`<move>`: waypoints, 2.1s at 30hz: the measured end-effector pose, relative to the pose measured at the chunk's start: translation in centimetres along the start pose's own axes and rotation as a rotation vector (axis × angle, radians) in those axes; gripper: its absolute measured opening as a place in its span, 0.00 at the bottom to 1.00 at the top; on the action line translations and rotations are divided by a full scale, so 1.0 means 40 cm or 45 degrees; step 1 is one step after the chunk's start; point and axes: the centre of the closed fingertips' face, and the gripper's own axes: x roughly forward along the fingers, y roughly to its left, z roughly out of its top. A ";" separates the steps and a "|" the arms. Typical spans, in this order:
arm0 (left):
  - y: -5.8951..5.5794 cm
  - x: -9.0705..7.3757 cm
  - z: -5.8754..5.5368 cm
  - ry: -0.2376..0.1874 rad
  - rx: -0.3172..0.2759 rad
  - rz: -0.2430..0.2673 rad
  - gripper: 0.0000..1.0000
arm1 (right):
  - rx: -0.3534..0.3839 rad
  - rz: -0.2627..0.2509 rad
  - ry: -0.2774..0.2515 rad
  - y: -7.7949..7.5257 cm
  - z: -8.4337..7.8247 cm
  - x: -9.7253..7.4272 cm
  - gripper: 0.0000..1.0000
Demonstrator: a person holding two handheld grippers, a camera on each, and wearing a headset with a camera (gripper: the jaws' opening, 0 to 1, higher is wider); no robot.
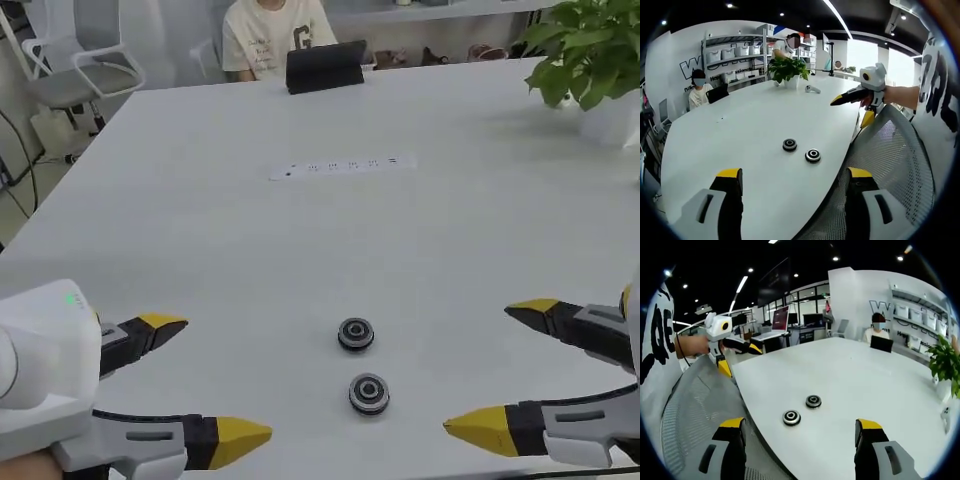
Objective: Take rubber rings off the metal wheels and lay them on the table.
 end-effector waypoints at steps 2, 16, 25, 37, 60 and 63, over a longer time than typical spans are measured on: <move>0.000 -0.002 0.001 -0.005 0.000 0.002 0.83 | -0.001 0.001 0.000 -0.001 0.000 0.000 0.90; -0.003 -0.004 -0.003 -0.002 0.004 0.000 0.82 | -0.005 0.005 0.000 -0.006 0.002 -0.002 0.89; 0.002 0.001 -0.005 0.004 0.009 -0.007 0.81 | -0.016 0.012 0.019 -0.007 -0.005 -0.002 0.88; 0.004 0.008 -0.005 0.016 0.025 -0.028 0.80 | -0.021 0.003 0.033 -0.018 -0.007 0.001 0.86; 0.010 0.036 0.008 0.033 0.087 -0.061 0.75 | -0.069 0.033 0.018 -0.037 0.005 0.033 0.82; 0.013 0.042 0.002 0.048 0.095 -0.065 0.74 | -0.075 0.040 0.022 -0.038 0.003 0.040 0.81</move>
